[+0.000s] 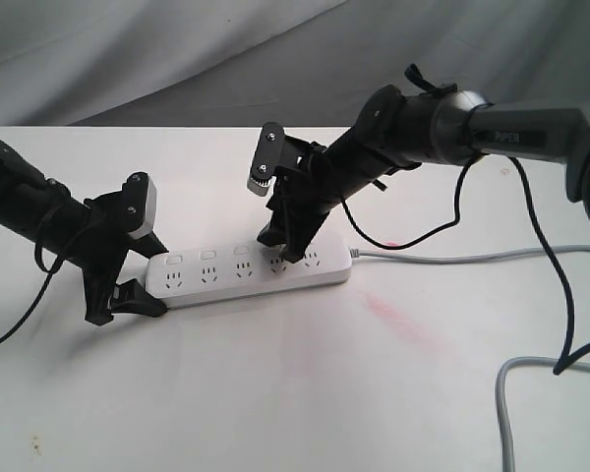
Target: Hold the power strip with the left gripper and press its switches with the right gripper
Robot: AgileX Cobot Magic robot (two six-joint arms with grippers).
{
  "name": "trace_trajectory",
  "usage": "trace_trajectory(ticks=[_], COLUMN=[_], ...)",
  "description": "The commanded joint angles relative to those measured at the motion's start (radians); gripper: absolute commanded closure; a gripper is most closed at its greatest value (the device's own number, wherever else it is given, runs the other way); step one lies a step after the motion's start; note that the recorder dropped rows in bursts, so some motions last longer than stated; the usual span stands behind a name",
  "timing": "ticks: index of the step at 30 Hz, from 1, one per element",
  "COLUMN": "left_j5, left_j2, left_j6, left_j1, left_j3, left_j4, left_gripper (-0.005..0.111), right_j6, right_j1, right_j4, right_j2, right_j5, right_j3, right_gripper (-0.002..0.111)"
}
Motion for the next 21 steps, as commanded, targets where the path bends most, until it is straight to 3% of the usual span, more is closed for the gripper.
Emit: trace_trajectory(ticks=[1, 21], left_j5=[-0.043, -0.043], left_j2=[0.018, 0.018], left_j6=[0.031, 0.033], left_j1=[-0.009, -0.009], left_j3=[0.010, 0.010], left_j4=[0.077, 0.077], left_gripper=[0.060, 0.060], right_j6=[-0.002, -0.011], right_j1=[-0.014, -0.058], right_j4=[-0.038, -0.049], right_j2=[0.021, 0.064], right_j5=[0.028, 0.026], right_j3=[0.011, 0.040], right_gripper=[0.056, 0.056])
